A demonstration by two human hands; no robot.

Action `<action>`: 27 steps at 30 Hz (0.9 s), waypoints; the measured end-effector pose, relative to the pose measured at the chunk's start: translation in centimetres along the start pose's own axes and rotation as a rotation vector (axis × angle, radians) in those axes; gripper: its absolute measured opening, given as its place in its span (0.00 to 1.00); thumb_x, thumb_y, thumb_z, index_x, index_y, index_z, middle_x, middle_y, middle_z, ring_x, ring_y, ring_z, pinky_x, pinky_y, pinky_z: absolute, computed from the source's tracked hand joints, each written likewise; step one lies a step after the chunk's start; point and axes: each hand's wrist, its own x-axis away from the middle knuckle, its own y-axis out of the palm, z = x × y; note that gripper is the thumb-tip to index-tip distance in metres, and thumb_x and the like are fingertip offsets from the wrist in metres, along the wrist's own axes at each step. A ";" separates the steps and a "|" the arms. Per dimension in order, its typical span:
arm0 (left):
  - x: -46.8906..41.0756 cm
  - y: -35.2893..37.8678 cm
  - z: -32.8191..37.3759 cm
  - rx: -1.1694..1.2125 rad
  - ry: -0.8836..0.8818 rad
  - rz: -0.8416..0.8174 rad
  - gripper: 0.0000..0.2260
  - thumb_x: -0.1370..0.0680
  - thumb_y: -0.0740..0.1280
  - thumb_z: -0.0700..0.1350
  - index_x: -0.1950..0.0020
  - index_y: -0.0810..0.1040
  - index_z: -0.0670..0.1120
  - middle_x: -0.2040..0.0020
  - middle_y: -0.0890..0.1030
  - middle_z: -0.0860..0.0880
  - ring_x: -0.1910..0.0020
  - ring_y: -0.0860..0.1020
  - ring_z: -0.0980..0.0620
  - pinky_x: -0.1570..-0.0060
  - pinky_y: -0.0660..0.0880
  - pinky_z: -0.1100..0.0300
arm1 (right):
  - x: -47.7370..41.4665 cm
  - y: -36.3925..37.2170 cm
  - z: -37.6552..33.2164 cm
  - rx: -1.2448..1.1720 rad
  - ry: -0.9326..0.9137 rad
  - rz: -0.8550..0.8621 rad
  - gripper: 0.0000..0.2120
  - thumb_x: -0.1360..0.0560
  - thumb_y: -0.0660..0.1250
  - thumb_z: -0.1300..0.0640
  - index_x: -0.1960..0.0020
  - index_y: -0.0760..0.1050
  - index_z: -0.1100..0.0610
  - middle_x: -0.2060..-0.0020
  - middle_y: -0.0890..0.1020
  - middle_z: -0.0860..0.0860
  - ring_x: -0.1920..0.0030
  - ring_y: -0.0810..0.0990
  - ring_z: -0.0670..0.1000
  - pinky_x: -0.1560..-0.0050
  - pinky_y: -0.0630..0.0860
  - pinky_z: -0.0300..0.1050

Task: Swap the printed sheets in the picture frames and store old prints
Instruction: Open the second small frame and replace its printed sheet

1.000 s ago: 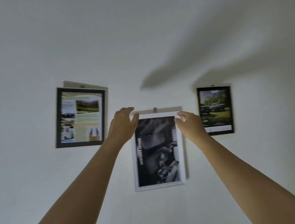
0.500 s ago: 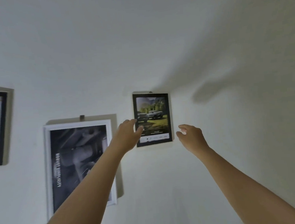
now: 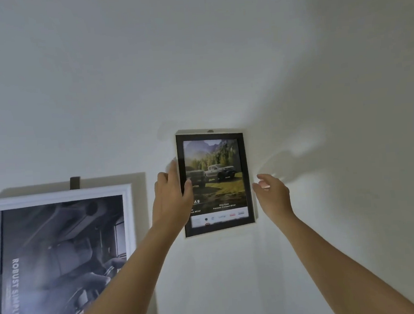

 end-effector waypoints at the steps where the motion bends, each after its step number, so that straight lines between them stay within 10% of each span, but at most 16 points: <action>1: 0.0 0.2 -0.2 0.010 0.007 0.010 0.23 0.20 0.57 0.47 0.26 0.55 0.50 0.43 0.68 0.46 0.44 0.69 0.49 0.50 0.71 0.57 | 0.0 0.5 0.3 -0.026 -0.001 0.004 0.15 0.23 0.63 0.59 0.37 0.72 0.58 0.41 0.77 0.56 0.49 0.75 0.50 0.50 0.70 0.38; 10: 0.2 0.7 0.1 0.198 -0.042 0.024 0.23 0.19 0.54 0.38 0.26 0.57 0.52 0.48 0.66 0.50 0.55 0.70 0.56 0.59 0.69 0.73 | 0.2 2.2 0.8 -0.164 0.041 0.045 0.12 0.23 0.62 0.65 0.41 0.75 0.59 0.46 0.79 0.56 0.51 0.75 0.50 0.54 0.75 0.42; 27: 7.2 -4.5 7.2 0.670 -0.413 0.079 0.20 0.18 0.54 0.40 0.30 0.65 0.58 0.55 0.75 0.49 0.60 0.77 0.54 0.67 0.79 0.64 | 8.6 -5.8 -1.6 -0.589 0.051 -0.170 0.13 0.21 0.60 0.61 0.38 0.73 0.54 0.50 0.80 0.52 0.52 0.80 0.47 0.60 0.78 0.33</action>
